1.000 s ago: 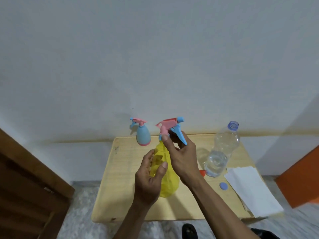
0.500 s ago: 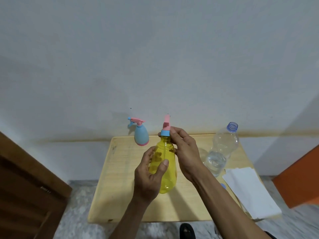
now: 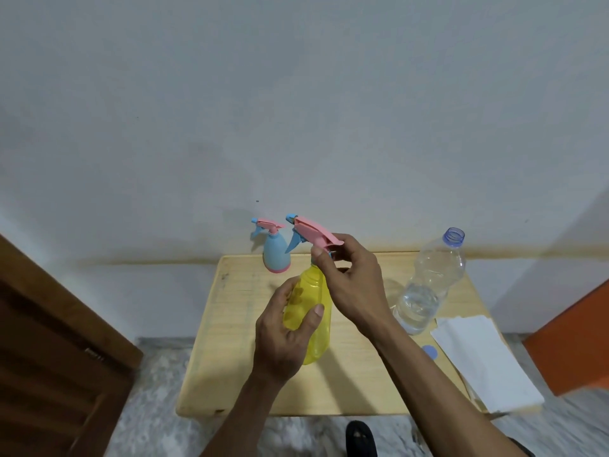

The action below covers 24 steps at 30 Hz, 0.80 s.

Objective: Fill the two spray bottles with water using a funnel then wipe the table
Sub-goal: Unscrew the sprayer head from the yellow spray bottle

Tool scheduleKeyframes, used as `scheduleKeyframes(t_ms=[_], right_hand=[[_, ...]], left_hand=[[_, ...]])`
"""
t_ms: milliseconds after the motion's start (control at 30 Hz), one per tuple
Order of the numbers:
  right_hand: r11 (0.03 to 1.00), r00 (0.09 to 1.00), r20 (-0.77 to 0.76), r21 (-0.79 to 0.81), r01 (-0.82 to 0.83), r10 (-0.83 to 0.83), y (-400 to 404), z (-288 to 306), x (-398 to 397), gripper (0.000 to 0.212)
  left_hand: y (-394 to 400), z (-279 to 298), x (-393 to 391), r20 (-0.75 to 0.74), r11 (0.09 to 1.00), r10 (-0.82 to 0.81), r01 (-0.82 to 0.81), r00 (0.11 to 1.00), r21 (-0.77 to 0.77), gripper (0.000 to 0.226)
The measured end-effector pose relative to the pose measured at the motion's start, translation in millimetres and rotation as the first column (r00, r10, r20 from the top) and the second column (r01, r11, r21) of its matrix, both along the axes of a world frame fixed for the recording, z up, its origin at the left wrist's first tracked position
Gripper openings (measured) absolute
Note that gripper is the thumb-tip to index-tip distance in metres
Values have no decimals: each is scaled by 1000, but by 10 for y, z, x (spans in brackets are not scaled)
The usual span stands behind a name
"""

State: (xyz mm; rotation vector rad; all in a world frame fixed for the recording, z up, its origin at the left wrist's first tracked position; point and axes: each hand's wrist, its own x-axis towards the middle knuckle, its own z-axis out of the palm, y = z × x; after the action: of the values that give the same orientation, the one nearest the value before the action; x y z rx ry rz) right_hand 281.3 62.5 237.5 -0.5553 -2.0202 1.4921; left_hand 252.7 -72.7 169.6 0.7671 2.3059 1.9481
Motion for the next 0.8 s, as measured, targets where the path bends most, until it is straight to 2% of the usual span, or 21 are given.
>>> scheduleKeyframes(t_ms=[167,333,467,533,667,800], right_hand=[[999,998,-36,-3,45,-45,-118,-1,0,17],[982,971,-187,-143,126,-152,-176,108,-11,14],[934,899,-325,-298,199,-295,-49,296,-11,3],[902,865,-347,-362,233,-363,81,354,25,5],[882,873,-271,-367,296,-406,314,184,135,7],[906,932,-74,-275,323,-355,424,-363,197,9]], left_hand=[[-103,-50,26,4,1000,-4,4,1000,-13,47],[-295,-150,35,10,998,5,-4,1000,-61,56],[-501,-347,-7,24,989,54,-50,998,-138,68],[-598,-461,-47,47,982,104,-95,993,-165,75],[-677,-595,-130,97,976,137,-117,986,-181,73],[-606,-694,-192,149,978,130,-102,980,-185,68]])
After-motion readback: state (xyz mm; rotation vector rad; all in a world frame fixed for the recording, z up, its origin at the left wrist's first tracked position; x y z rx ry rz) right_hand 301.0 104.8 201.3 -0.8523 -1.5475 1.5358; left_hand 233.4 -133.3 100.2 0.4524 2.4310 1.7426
